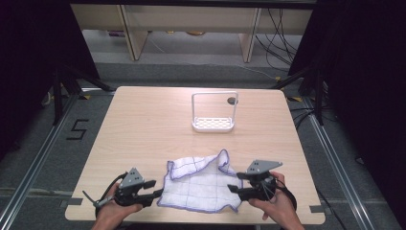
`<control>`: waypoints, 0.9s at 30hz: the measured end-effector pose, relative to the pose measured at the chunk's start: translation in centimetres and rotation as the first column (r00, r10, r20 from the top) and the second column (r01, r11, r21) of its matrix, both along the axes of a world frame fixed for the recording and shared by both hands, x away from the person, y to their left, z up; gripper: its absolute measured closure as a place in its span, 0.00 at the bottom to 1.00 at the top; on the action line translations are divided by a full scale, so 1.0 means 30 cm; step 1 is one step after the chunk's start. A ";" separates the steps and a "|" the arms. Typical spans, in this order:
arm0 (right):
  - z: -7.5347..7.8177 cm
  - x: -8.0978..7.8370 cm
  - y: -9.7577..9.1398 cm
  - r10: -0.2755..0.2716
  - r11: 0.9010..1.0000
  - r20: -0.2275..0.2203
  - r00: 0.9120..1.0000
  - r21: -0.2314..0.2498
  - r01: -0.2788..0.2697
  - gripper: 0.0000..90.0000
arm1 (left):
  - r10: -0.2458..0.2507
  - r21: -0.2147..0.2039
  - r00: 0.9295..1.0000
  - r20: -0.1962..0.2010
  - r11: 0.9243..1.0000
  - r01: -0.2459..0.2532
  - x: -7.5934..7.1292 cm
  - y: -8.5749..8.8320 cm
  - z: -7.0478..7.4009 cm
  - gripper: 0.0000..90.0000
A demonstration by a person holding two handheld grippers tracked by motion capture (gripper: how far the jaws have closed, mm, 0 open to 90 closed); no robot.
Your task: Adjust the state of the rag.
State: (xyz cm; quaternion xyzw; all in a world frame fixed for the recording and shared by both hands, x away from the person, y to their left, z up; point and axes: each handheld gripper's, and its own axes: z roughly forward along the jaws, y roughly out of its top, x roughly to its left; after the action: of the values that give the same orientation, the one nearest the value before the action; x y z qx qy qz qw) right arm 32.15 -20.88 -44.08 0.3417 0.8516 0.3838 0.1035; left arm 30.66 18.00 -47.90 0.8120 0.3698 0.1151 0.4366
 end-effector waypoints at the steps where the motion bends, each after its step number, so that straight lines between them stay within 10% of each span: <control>1: 0.005 0.023 0.007 -0.022 1.000 0.009 1.000 -0.007 0.022 0.46 | -0.001 -0.015 1.000 0.010 1.000 0.001 0.015 -0.019 0.008 0.55; 11: -0.091 0.190 0.098 -0.152 0.988 -0.028 0.988 -0.042 0.151 0.41 | -0.123 0.150 0.992 0.011 0.981 0.120 0.154 -0.194 -0.052 0.49; 14: -0.117 0.228 0.114 -0.138 0.990 -0.045 0.989 -0.023 0.137 0.62 | -0.139 0.184 0.990 0.018 0.974 0.134 0.188 -0.197 -0.078 0.62; 18: -0.124 0.254 0.115 -0.091 0.995 -0.025 0.995 -0.033 0.091 0.90 | -0.143 0.148 0.989 0.028 0.979 0.138 0.200 -0.192 -0.066 0.94; 27: -0.024 0.330 0.038 -0.081 0.992 0.006 0.997 -0.094 0.082 0.97 | -0.072 0.059 0.996 0.059 0.996 0.068 0.333 -0.167 0.076 0.96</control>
State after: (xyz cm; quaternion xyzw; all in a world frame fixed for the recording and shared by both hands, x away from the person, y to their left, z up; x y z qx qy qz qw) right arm 42.06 -19.74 -44.81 0.3705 0.8540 0.3390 0.1360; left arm 40.65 13.00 -45.62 0.8327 0.3242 0.1349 0.4281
